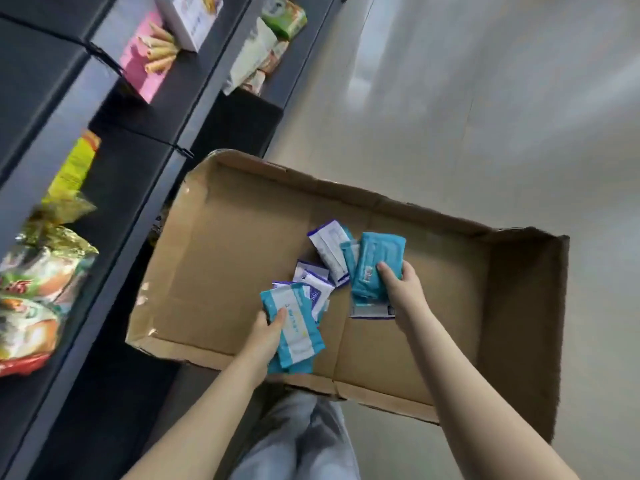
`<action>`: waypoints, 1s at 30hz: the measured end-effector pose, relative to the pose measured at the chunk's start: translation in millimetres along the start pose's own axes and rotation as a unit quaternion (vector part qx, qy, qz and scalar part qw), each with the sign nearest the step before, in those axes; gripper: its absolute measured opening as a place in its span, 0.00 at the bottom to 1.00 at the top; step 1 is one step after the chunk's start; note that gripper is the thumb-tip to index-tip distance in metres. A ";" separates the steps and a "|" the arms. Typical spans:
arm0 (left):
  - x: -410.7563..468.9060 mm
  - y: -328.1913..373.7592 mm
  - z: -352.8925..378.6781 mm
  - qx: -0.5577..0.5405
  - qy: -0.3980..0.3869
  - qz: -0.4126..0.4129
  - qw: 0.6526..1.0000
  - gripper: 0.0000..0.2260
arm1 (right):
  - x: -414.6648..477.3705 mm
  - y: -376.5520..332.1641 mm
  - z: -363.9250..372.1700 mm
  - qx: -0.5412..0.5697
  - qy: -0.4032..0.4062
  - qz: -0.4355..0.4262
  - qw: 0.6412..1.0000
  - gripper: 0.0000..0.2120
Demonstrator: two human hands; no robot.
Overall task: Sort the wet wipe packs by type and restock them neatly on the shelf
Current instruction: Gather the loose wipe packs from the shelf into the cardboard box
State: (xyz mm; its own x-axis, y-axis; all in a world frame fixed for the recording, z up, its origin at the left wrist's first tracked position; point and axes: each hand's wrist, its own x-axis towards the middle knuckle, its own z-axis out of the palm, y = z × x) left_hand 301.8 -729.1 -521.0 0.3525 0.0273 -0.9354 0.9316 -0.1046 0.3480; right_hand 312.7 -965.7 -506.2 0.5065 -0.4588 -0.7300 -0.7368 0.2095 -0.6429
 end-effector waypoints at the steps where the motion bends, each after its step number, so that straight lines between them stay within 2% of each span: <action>1: 14.3 -2.9 5.5 0.004 -0.005 -0.008 1.000 0.13 | 20.3 0.6 8.0 0.000 0.006 0.001 1.000 0.14; 4: 56.5 -9.7 17.8 0.019 -0.016 0.004 1.000 0.14 | 74.8 -4.5 33.3 0.000 0.009 -0.005 1.000 0.17; 8: 94.6 -20.4 24.1 0.080 0.024 0.048 0.995 0.17 | 124.8 -1.1 60.6 -0.039 -0.007 -0.024 0.999 0.19; 10: 97.4 -19.1 27.0 0.106 0.042 0.062 0.992 0.17 | 137.3 3.1 66.6 -0.047 -0.004 -0.027 0.999 0.19; 13: 96.2 -13.1 28.0 0.146 0.050 0.062 0.986 0.24 | 142.7 -0.6 66.0 -0.053 0.000 -0.027 0.998 0.21; 16: 84.9 -6.1 25.9 0.141 0.030 0.056 0.988 0.22 | 131.6 -10.0 55.9 -0.082 0.004 -0.028 0.996 0.26; 20: 40.7 10.7 17.1 0.083 0.021 0.058 0.995 0.21 | 77.1 -28.8 31.8 -0.036 -0.001 -0.018 0.999 0.22; 24: -57.1 41.1 -7.6 0.019 0.036 0.093 0.995 0.18 | -24.7 -72.0 2.9 -0.006 -0.041 -0.030 0.999 0.17; 27: -157.0 64.0 -38.0 -0.020 0.046 0.162 0.986 0.18 | -116.2 -120.1 -11.5 -0.019 -0.092 -0.090 0.991 0.13; 30: -259.5 73.9 -81.4 -0.053 0.064 0.273 0.958 0.15 | -207.7 -167.0 -9.5 -0.047 -0.161 -0.183 0.969 0.08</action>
State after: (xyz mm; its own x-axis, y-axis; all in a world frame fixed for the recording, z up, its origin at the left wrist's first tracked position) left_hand 286.3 -663.0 -247.4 0.7921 0.1197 -0.5985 0.6059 -0.0366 0.7947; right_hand 326.3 -913.6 -245.0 0.8440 -0.1908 -0.5013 -0.5110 -0.0019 -0.8596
